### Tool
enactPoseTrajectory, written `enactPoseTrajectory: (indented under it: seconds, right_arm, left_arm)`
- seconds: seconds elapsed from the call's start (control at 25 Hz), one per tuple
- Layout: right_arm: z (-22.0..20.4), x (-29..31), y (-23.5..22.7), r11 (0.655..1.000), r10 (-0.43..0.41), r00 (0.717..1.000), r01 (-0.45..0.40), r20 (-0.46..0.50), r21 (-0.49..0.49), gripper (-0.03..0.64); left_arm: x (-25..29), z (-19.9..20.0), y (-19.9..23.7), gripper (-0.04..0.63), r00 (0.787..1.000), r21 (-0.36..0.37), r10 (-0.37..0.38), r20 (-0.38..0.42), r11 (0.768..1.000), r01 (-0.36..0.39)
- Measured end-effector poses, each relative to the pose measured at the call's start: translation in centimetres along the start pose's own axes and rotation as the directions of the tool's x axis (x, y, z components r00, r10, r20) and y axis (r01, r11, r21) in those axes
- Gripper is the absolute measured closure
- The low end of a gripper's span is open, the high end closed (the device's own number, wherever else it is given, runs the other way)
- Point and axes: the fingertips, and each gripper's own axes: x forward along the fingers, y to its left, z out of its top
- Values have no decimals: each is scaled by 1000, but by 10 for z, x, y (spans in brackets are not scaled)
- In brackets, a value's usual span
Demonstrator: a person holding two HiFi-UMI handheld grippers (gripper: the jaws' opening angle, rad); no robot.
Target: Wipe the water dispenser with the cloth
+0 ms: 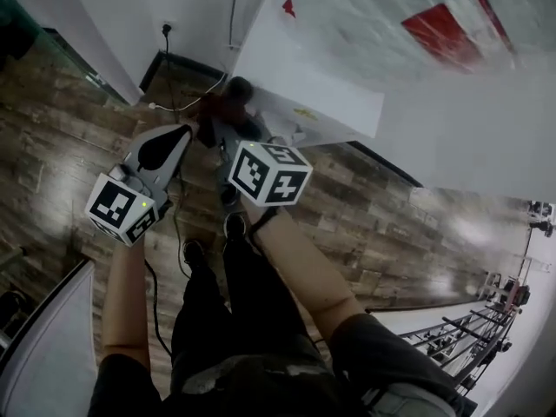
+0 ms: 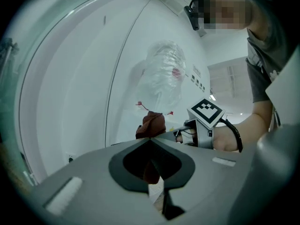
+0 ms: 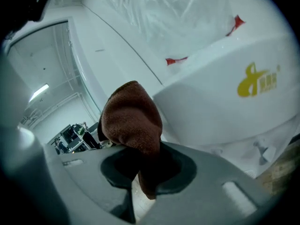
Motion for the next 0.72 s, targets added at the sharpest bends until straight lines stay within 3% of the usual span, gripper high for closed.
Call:
enactPoseTrajectory:
  seconds: [0.28, 0.48, 0.72]
  right_arm:
    - [19, -76, 54, 994, -31, 997, 38, 73, -106, 555]
    - [12, -131, 86, 983, -49, 995, 62, 83, -172, 555]
    - [2, -191, 93, 983, -35, 996, 49, 82, -174, 555]
  left_arm:
    - [-48, 33, -48, 578, 999, 3, -21, 31, 1000, 21]
    - [-85, 49, -72, 578, 998, -72, -45, 43, 996, 48]
    - [-110, 54, -106, 577, 997, -35, -71, -4, 997, 71]
